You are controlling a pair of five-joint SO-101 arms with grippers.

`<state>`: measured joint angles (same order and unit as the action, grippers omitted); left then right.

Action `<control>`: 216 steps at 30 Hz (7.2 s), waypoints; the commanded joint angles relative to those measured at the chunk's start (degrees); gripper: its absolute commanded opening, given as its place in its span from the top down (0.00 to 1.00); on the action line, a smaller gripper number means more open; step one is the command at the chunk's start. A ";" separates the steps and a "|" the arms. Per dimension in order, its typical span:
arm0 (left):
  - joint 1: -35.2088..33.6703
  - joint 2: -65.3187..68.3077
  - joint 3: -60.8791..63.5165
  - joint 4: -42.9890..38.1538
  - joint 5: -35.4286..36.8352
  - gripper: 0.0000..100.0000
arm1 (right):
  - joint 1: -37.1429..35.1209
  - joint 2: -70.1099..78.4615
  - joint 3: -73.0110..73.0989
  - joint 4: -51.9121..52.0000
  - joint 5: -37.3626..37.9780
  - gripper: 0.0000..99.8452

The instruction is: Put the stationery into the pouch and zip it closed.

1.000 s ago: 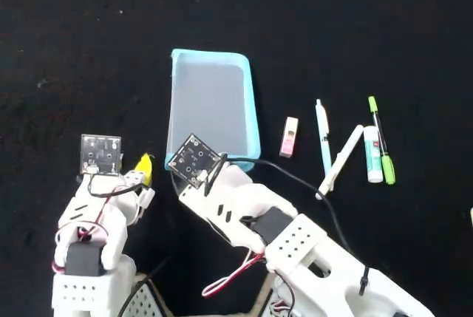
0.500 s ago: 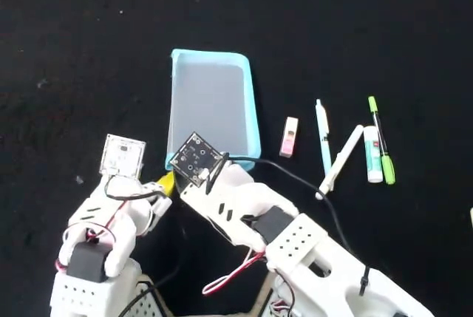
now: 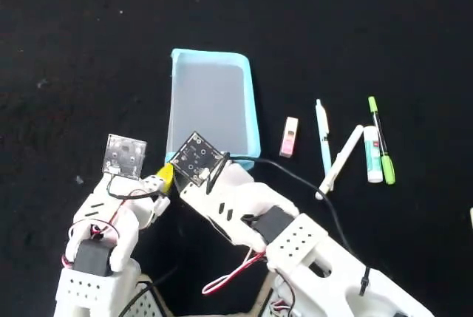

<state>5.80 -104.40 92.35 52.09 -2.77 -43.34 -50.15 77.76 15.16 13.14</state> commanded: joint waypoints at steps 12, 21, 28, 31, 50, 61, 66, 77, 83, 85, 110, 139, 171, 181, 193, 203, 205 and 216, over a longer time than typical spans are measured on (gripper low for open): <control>-3.82 -0.18 -1.27 -1.85 -0.44 0.97 | 0.88 -1.80 -0.48 0.09 0.88 0.99; 0.75 -0.09 -2.51 4.13 -0.09 0.83 | 1.85 -1.80 -0.48 0.09 0.88 0.99; 3.03 -0.09 -2.33 3.96 0.00 0.84 | 1.85 -1.80 -0.57 0.09 0.88 0.99; 3.03 -0.09 0.31 -0.62 0.00 0.84 | 1.85 -1.80 -0.66 0.09 0.88 0.99; 2.95 -0.09 4.88 -9.23 0.00 0.85 | 1.85 -1.80 -0.40 0.09 0.88 0.99; 2.33 -0.18 4.44 -10.37 -0.09 0.97 | 2.20 -1.80 -0.31 0.09 0.88 0.99; -2.07 -0.18 2.77 -10.11 0.09 0.97 | 4.13 -2.07 -0.40 0.18 0.88 0.99; -9.89 -0.18 -0.66 -9.85 3.69 0.97 | 10.20 -2.15 -6.81 10.11 0.88 0.99; -12.53 -0.18 -8.57 -2.73 3.60 0.97 | 15.91 -2.24 -14.29 19.78 0.97 0.99; -12.79 -0.18 -10.42 -1.32 3.52 0.97 | 16.18 -2.24 -16.40 22.33 0.97 0.99; -12.35 0.26 -40.40 18.90 -9.67 0.85 | 5.36 -1.80 -48.75 44.57 5.71 0.99; -1.71 38.68 -70.81 36.75 -5.01 0.85 | 5.54 -1.80 -46.46 44.48 5.80 0.99; -5.05 37.98 -47.78 13.36 -1.76 0.85 | 5.63 -2.15 -45.49 43.34 5.80 0.99; -5.14 37.98 -47.78 13.71 -1.93 0.96 | 8.09 -2.24 -42.59 43.43 5.80 0.99; -15.60 29.63 -51.82 13.71 -2.11 0.97 | 20.31 -2.24 -43.21 43.43 5.71 0.99; -17.27 28.31 -49.80 14.68 -5.10 0.97 | 20.40 -2.24 -43.21 43.52 5.71 0.99; -17.27 28.31 -49.63 14.95 -5.01 0.97 | 20.57 -2.24 -43.30 44.92 5.63 0.99; -12.26 28.31 -45.93 22.33 -5.27 0.97 | 19.16 -4.18 -38.90 49.93 5.54 0.99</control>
<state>-7.65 -75.56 46.37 74.07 -7.43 -25.85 -51.91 38.55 65.19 18.24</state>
